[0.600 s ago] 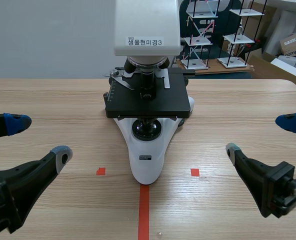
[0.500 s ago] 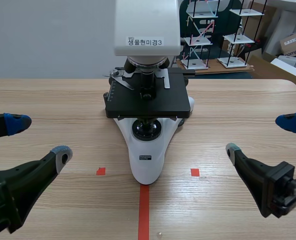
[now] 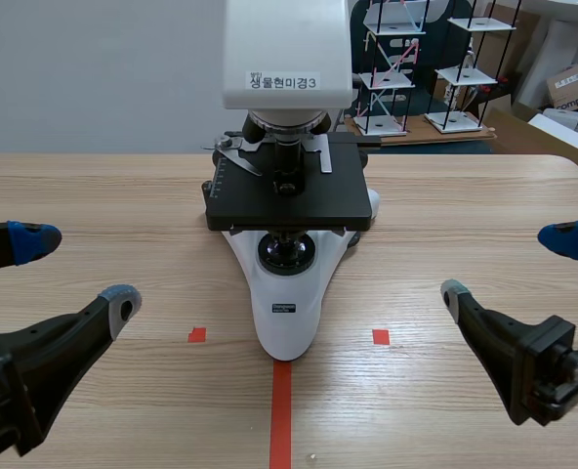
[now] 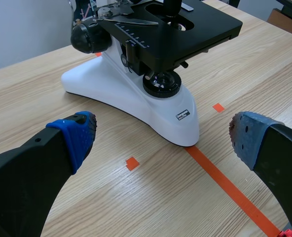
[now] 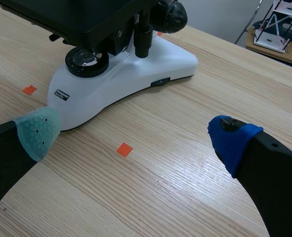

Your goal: Point at the revolving nosepiece

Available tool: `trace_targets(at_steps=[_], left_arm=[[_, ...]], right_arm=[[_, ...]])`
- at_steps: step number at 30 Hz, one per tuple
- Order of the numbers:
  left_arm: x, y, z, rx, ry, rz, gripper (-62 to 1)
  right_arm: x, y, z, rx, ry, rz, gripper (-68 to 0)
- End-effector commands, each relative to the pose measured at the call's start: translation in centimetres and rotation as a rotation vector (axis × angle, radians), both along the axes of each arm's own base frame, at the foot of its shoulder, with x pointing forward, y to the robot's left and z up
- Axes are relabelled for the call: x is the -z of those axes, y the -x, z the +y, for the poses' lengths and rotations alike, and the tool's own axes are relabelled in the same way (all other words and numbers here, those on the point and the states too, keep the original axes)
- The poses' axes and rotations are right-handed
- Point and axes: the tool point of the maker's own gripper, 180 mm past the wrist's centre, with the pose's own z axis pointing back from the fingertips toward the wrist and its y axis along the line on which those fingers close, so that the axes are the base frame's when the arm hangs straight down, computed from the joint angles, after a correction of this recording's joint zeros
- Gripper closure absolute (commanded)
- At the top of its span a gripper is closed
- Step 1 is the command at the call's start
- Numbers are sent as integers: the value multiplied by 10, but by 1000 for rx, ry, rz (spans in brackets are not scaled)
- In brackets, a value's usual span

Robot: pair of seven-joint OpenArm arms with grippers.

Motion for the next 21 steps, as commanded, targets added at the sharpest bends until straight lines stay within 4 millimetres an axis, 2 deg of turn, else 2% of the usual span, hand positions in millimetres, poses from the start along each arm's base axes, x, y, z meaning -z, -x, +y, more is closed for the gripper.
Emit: trace_targets(at_steps=[1, 12, 17, 19, 21], left_arm=[[-9, 0, -5, 7, 28, -21, -570], [-9, 0, -5, 7, 28, -21, -570], [-9, 0, -5, 7, 28, -21, -570], [-9, 0, -5, 7, 28, -21, -570], [-9, 0, -5, 7, 28, -21, -570]], right_arm=[[-10, -3, 1, -5, -6, -34, -679], [-23, -4, 4, -14, -41, -99, -675], [-33, -14, 4, -26, -18, -155, -674], [-39, -20, 5, -29, -10, -182, -634], [-46, -26, 5, -30, -7, -212, -550]])
